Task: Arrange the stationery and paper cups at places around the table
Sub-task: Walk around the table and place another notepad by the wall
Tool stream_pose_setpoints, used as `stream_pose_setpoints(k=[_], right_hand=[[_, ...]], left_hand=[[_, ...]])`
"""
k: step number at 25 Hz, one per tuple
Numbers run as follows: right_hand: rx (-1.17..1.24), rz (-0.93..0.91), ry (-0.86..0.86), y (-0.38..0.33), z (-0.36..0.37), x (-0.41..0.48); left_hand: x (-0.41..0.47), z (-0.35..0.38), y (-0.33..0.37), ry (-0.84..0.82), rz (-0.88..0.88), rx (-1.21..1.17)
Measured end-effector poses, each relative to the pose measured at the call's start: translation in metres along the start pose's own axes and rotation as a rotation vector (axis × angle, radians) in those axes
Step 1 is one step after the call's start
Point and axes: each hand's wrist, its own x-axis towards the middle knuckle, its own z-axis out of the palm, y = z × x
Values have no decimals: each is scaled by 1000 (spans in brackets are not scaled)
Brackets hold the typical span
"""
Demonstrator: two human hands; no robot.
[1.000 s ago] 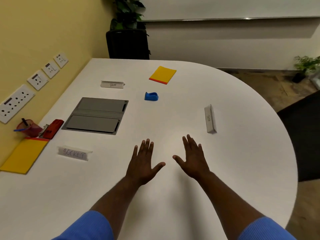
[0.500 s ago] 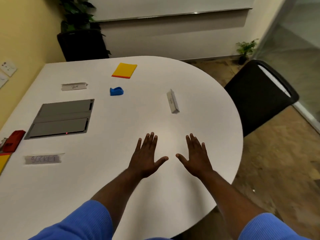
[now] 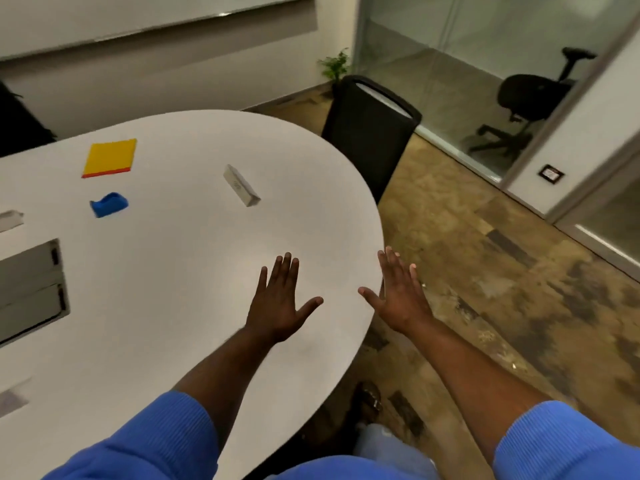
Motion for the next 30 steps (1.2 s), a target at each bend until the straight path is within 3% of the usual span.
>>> stream_pose_setpoints(k=[7,16,21,30], right_hand=[[30,152,112,88,-35,-40],[22,175,76,257,-72,-27],[17,158,64,322,-102,7],[8,89,67,395,-142,138]], left_hand=[[45,9,103,-9,199,28],[128,48,266,-6,197,23],[175,57,330,-12,190,13],[317,92,378,-42,200,25]])
